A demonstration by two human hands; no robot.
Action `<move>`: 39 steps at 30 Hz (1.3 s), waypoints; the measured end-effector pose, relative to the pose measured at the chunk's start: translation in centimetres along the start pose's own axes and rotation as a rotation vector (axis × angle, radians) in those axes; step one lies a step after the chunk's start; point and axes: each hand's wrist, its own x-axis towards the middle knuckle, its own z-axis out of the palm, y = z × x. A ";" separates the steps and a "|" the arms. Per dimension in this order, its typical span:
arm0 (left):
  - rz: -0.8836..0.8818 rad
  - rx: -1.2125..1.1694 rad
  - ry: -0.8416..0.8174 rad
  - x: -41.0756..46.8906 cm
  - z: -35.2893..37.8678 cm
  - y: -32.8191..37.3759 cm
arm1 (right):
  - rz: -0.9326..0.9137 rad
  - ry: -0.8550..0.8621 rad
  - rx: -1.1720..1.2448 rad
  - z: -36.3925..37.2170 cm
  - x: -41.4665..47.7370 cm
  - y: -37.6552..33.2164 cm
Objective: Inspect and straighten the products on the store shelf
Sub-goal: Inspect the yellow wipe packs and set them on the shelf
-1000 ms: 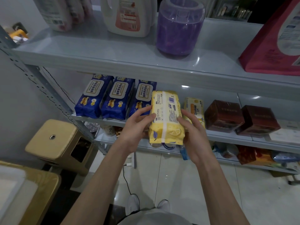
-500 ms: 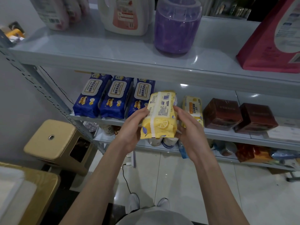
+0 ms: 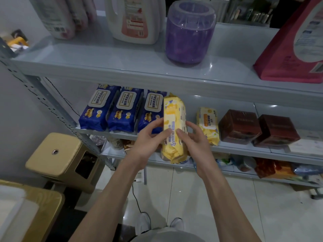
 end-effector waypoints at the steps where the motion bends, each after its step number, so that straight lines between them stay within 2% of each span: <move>1: -0.008 0.008 -0.016 0.0 0.1 0.1 | 0.004 -0.024 0.014 -0.1 0.0 0.2; 8: -0.026 0.012 -0.111 0.0 -0.3 -0.5 | 0.004 -0.130 0.099 -1.1 -0.2 1.6; 12: 0.010 -0.016 -0.110 0.1 -0.9 -1.2 | 0.005 -0.165 0.121 -1.5 0.0 2.0; 19: 0.061 0.048 -0.140 -0.7 -0.8 -1.5 | -0.021 -0.168 0.238 -1.8 0.3 2.6; 26: 0.116 0.107 -0.141 -0.9 -1.4 -1.5 | -0.047 -0.249 0.271 -2.2 0.3 2.9; 39: 0.083 -0.057 -0.132 -1.0 -1.6 -1.1 | -0.105 -0.300 0.102 -2.1 -0.3 2.1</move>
